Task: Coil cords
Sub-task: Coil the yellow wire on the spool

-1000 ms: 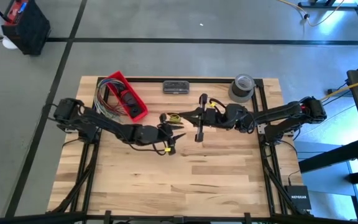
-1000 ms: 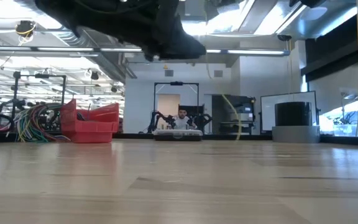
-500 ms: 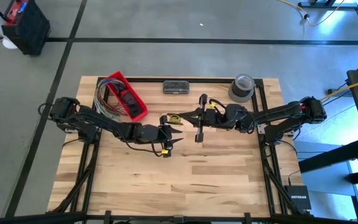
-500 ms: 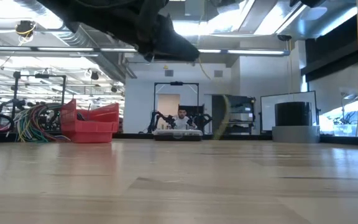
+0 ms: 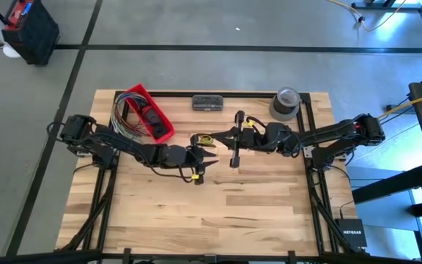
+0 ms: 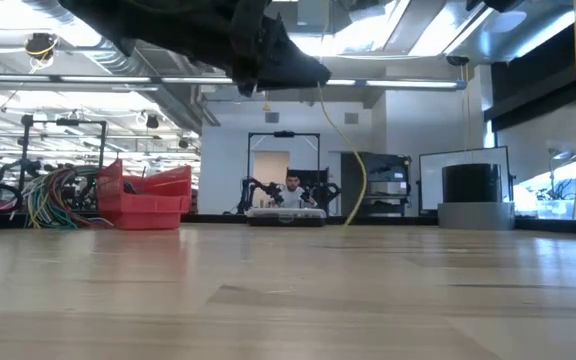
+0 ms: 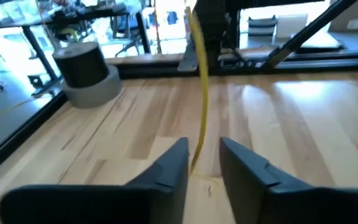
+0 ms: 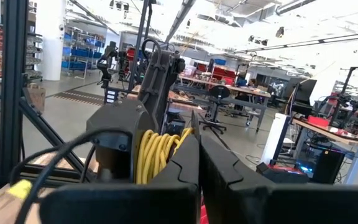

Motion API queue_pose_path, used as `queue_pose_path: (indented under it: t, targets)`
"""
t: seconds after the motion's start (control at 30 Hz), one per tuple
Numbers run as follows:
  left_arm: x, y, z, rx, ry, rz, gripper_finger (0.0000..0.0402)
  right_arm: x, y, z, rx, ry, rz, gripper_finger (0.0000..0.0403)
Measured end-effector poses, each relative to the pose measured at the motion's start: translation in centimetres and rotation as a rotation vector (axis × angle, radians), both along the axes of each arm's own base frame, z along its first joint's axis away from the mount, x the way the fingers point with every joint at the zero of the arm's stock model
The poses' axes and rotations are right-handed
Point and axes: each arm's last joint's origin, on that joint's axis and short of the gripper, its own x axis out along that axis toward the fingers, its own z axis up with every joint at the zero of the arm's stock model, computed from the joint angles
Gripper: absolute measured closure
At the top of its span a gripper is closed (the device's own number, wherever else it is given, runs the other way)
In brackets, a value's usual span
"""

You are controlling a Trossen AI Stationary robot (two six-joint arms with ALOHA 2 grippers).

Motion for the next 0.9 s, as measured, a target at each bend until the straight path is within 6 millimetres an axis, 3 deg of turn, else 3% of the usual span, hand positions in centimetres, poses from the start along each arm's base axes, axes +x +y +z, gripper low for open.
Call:
queue_pose_path:
  t: [0.17,0.9]
  targets:
    - [0.0,0.0,0.0,0.008,0.003,0.006,0.0392,0.0,0.0,0.0,0.000,0.000,0.001,0.0400]
    - [-1.7,3.3,-3.3,0.102,0.434,0.130,0.0400,-0.3,0.8,0.0,-0.014,0.020,0.001,0.0400]
